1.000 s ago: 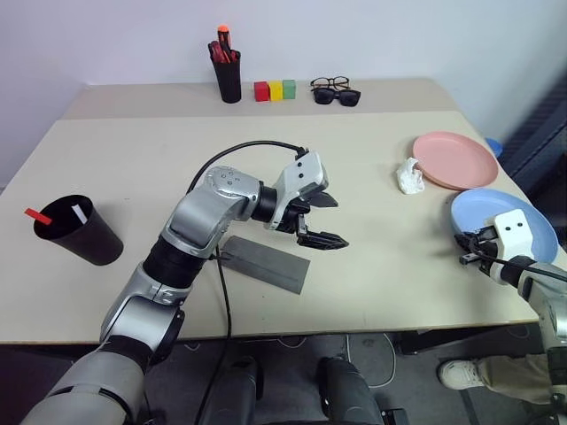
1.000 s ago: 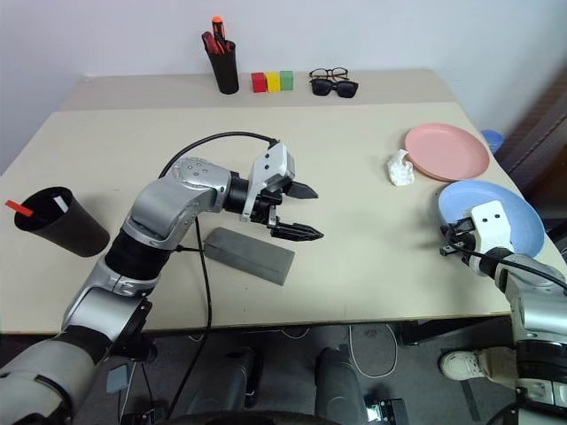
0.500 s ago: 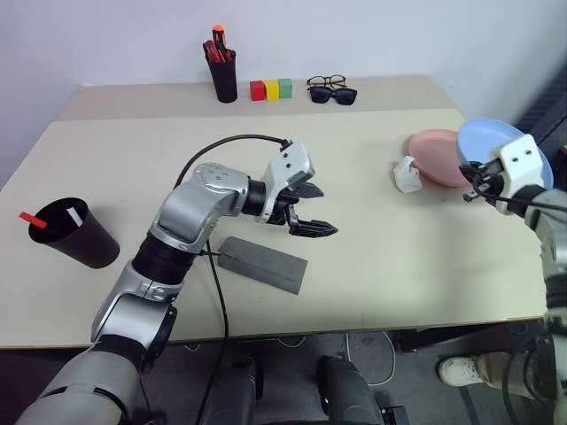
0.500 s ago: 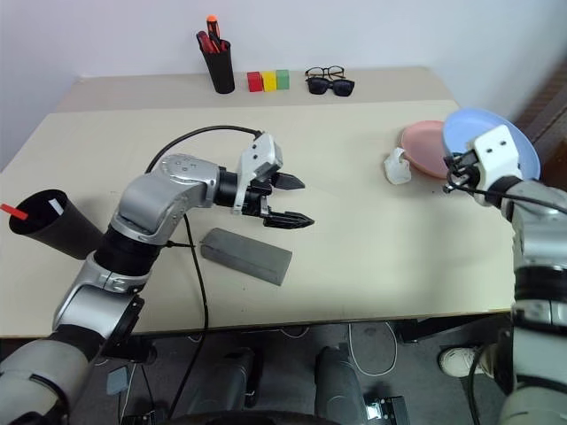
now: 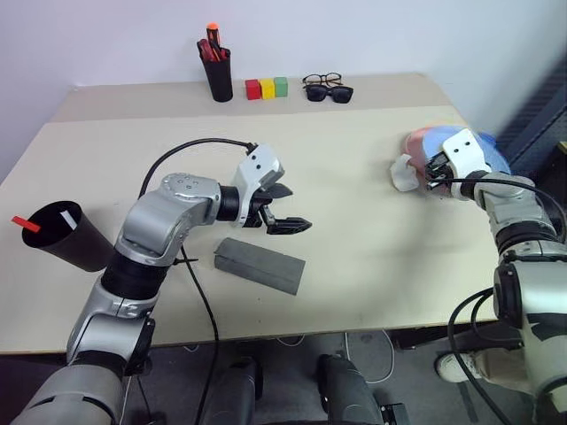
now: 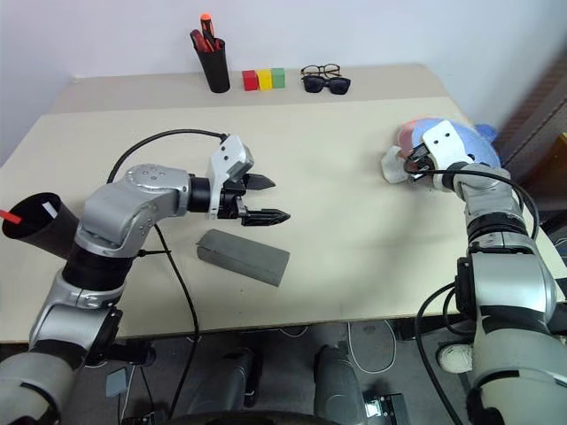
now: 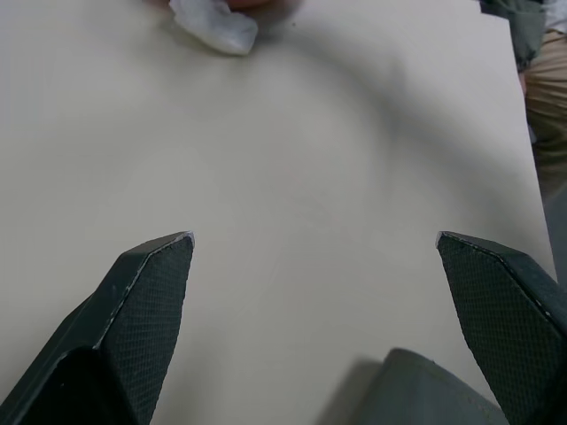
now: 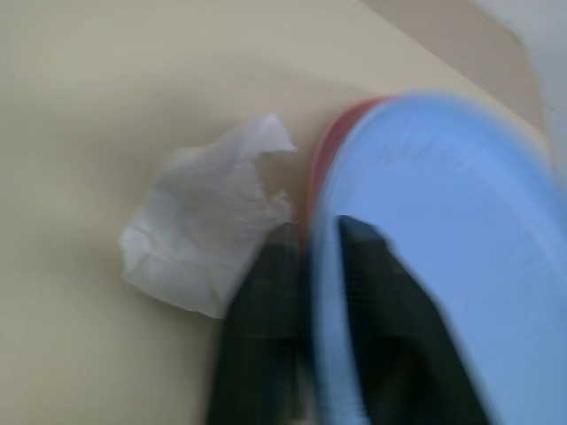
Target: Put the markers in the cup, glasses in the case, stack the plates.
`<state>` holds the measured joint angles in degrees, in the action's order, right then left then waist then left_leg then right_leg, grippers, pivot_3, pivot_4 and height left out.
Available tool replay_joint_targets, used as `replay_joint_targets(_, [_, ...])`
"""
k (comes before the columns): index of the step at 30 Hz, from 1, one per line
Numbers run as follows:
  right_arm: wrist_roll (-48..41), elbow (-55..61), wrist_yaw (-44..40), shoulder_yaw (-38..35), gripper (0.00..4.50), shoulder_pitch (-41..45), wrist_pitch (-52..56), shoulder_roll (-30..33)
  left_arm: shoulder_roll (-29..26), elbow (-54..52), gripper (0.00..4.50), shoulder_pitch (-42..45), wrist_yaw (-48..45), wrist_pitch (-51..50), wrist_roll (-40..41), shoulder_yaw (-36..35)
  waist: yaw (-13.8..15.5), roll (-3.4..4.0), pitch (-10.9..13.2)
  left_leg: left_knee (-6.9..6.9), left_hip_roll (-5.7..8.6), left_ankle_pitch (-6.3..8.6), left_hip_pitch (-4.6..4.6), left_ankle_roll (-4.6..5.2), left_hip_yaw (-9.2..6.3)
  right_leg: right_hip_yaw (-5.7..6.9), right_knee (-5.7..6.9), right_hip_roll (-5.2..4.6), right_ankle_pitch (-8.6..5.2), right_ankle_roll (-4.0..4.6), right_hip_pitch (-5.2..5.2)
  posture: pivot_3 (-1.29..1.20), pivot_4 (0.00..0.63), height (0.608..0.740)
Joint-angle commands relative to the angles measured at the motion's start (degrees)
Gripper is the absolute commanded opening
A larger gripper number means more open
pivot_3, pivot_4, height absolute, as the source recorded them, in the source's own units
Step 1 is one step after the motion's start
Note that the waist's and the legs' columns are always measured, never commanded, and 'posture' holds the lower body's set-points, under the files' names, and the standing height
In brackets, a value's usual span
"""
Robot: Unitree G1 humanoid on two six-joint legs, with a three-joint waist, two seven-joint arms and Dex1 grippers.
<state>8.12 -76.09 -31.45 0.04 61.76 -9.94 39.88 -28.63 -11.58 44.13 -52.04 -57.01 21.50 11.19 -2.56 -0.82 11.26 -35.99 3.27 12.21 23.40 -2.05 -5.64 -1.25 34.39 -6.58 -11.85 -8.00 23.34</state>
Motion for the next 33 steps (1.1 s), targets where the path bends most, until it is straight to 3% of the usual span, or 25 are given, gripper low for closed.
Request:
replay_joint_targets(1, [0.8, 0.0, 4.2, -0.7, 2.54, 3.0, -1.5, -0.7, -0.8, -3.9, 4.50, -0.5, 2.2, -2.0, 1.8, -2.7, 0.0, 0.00, 0.0, -0.02, 0.00, 0.00, -0.01, -0.01, 0.00, 0.00, 0.02, 0.00, 0.00, 0.00, 0.00, 0.00, 0.150, 0.740])
replay_joint_targets(3, [0.0, 0.2, 4.4, -1.8, 3.46, 3.8, -2.1, -1.3, -0.9, -4.4, 4.50, -0.8, 3.1, -2.8, 2.4, -3.0, -0.1, 0.00, 0.0, -0.05, 0.00, -0.01, -0.04, -0.02, -0.01, 0.00, 0.10, 0.02, 0.00, 0.01, -0.01, 0.00, 0.150, 0.740])
replay_joint_targets(10, [-8.1, 2.9, -11.2, -7.6, 3.46, 2.8, -0.8, -4.8, -0.7, -3.5, 4.50, -0.9, 5.6, -2.9, 3.6, -3.2, -0.1, 0.00, 0.0, -0.03, -0.02, -0.03, -0.07, -0.04, -0.02, -0.02, 0.14, 0.06, 0.00, 0.00, -0.01, 0.00, 0.150, 0.740])
replay_joint_targets(13, [-8.9, 4.0, -14.2, -7.7, 3.46, 0.4, -0.5, -6.4, -0.3, -2.7, 4.50, -0.7, 6.5, -2.6, 4.0, -3.5, -0.1, 0.00, 0.0, -0.05, -0.02, -0.03, -0.07, -0.04, -0.03, -0.02, 0.15, 0.07, 0.00, 0.00, -0.02, 0.00, 0.150, 0.740])
replay_joint_targets(30, [-7.7, 0.2, 5.5, -8.7, 3.46, -6.3, 2.0, -10.8, -0.8, -7.8, 4.50, -3.4, 14.0, -7.3, 7.7, -9.0, -0.2, 0.00, 0.0, -0.05, -0.03, -0.05, -0.08, -0.08, -0.07, -0.03, 0.22, 0.09, 0.00, 0.01, 0.00, 0.00, 0.150, 0.740])
replay_joint_targets(33, [-7.9, 0.0, 6.7, -9.5, 2.61, -6.6, 2.9, -11.5, -1.0, -8.4, 4.50, -3.7, 15.0, -7.9, 8.1, -9.6, -0.2, -0.01, 0.0, -0.08, -0.02, -0.05, -0.12, -0.09, -0.07, -0.04, 0.24, 0.09, 0.00, 0.01, -0.05, 0.00, 0.150, 0.740])
